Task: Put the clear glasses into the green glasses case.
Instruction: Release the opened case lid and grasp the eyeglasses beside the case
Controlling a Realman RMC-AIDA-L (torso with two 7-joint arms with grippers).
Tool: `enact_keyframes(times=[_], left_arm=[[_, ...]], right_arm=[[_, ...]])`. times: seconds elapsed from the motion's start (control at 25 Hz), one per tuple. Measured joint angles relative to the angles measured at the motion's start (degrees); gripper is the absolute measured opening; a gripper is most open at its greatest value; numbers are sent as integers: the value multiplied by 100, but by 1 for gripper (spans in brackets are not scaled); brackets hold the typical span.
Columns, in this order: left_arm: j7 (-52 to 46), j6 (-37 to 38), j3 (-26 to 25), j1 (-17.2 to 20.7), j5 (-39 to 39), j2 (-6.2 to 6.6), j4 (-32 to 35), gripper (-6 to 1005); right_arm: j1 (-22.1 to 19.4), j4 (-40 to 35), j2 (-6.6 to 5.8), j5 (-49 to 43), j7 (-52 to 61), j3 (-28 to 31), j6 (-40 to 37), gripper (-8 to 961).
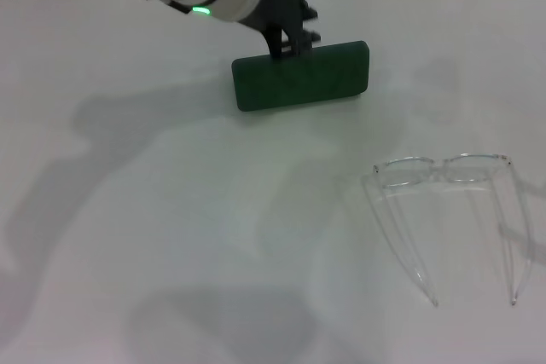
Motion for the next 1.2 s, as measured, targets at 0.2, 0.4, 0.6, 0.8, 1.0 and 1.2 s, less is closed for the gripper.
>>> enact_keyframes(times=[0.2, 0.4, 0.6, 0.8, 1.0, 1.2], left_arm=[[53, -929, 2, -92, -38, -5, -670, 237], [107, -1367, 46, -232, -134, -7, -1267, 218], [117, -1419, 55, -317, -146, -29, -1561, 130], [120, -1377, 158, -354, -263, -29, -1658, 48], [100, -1317, 296, -357, -336, -27, -1660, 37], [97, -1254, 415, -322, -492, -20, -1580, 37]], right_arm=[[-1, 10, 20, -27, -6, 0, 11, 768], [0, 11, 50, -33, -10, 0, 15, 761], [7, 11, 61, -35, -17, -6, 15, 760], [9, 11, 69, -35, -17, -7, 15, 759], [8, 11, 70, -43, -17, -7, 16, 760], [-16, 11, 75, -52, -82, -2, 14, 760]])
